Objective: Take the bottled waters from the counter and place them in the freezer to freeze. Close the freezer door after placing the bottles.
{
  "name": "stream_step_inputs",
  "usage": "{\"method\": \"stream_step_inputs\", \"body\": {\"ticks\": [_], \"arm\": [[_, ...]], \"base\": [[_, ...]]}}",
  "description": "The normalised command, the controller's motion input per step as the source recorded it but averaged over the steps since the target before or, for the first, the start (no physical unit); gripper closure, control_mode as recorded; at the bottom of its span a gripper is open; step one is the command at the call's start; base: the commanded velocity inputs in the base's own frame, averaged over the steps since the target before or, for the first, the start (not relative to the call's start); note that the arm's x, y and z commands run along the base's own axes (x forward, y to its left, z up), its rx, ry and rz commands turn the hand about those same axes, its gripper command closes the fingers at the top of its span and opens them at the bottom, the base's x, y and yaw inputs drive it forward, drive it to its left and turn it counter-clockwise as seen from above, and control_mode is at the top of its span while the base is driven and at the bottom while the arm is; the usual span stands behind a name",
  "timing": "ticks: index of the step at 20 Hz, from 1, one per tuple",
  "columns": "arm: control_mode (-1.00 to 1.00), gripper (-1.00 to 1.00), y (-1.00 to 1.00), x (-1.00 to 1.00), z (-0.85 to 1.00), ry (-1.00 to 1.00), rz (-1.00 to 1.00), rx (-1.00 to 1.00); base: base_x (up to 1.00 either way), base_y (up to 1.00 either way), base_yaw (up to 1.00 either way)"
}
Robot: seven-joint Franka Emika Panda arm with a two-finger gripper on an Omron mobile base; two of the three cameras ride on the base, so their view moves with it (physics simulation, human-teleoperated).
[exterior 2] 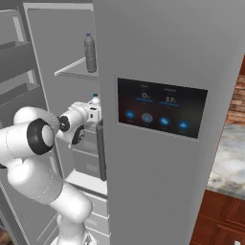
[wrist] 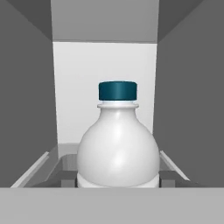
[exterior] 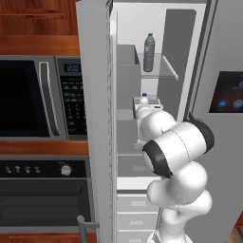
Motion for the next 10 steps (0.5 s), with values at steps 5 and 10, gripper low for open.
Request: {"method": "stream_step_inputs", "body": {"ticks": [5,10], "arm": [[-1.0,1.0,-0.06,0.06,-0.55,-0.01,0.0,-0.01],[-1.0,1.0,-0.05,0.0,-0.54,-0.07,0.0,0.0]], "base": [[0.0,0.0,0.0],[0.0,0.0,0.0]]}}
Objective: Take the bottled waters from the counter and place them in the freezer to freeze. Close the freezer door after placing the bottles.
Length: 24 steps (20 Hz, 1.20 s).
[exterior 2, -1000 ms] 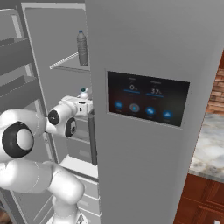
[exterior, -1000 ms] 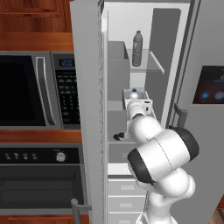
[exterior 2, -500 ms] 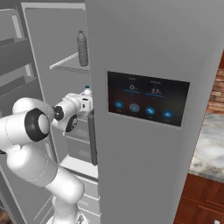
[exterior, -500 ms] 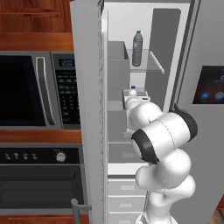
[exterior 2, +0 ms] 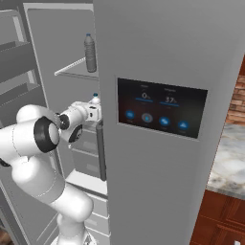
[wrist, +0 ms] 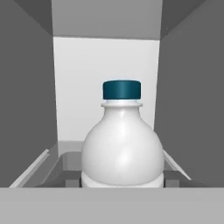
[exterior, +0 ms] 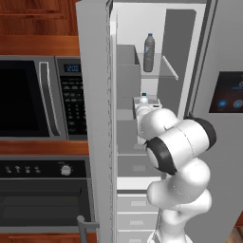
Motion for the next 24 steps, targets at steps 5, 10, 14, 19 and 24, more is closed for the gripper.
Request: {"method": "stream_step_inputs", "body": {"ticks": [5,10,14,19,24], "arm": [[-1.0,1.0,0.0,0.0,-0.22,-0.01,0.0,0.0],[-1.0,-1.0,0.0,0.0,-0.09,0.0,0.0,0.0],[-1.0,-1.0,0.0,-0.1,-0.01,0.0,0.0,0.0],[-1.0,-1.0,0.0,-0.31,0.0,0.0,0.0,0.0],[-1.0,-1.0,0.0,-0.32,0.03,0.0,0.0,0.0]], "base": [[0.0,0.0,0.0],[0.0,0.0,0.0],[0.0,0.0,0.0],[0.0,0.0,0.0],[0.0,0.0,0.0]]}}
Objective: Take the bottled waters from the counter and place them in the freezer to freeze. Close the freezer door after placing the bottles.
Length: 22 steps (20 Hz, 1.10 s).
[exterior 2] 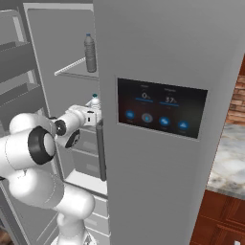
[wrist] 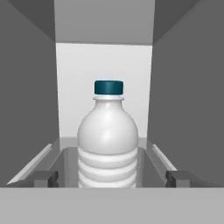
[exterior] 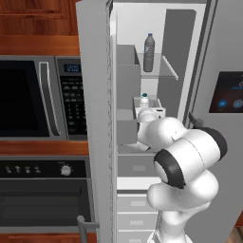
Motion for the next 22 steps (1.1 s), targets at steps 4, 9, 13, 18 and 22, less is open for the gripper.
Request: {"method": "stream_step_inputs", "body": {"ticks": [4,9,13,18,22], "arm": [[-1.0,-1.0,0.0,-0.41,0.09,-0.02,0.0,0.03],[-1.0,-1.0,0.0,-0.46,0.08,-0.05,0.0,0.11],[-1.0,-1.0,0.0,-0.37,0.14,0.0,0.02,0.13],[-1.0,-1.0,0.0,-0.38,0.25,0.0,0.02,0.12],[-1.0,-1.0,0.0,-0.37,0.25,0.0,0.01,0.12]], "base": [[0.0,0.0,0.0],[0.0,0.0,0.0],[0.0,0.0,0.0],[0.0,0.0,0.0],[0.0,0.0,0.0]]}}
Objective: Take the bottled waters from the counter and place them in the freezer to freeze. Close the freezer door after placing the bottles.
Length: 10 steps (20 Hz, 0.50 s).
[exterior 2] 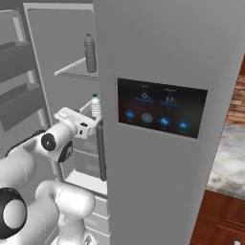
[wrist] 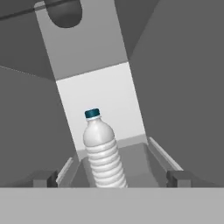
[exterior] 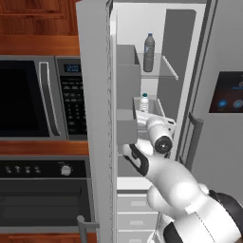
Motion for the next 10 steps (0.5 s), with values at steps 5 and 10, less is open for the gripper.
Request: {"method": "stream_step_inputs", "body": {"ticks": [5,10], "arm": [[-1.0,-1.0,0.0,-0.42,0.17,0.0,0.01,0.09],[-1.0,-1.0,0.0,-0.52,0.27,0.01,0.05,0.2]], "base": [[0.0,0.0,0.0],[0.0,0.0,0.0]]}}
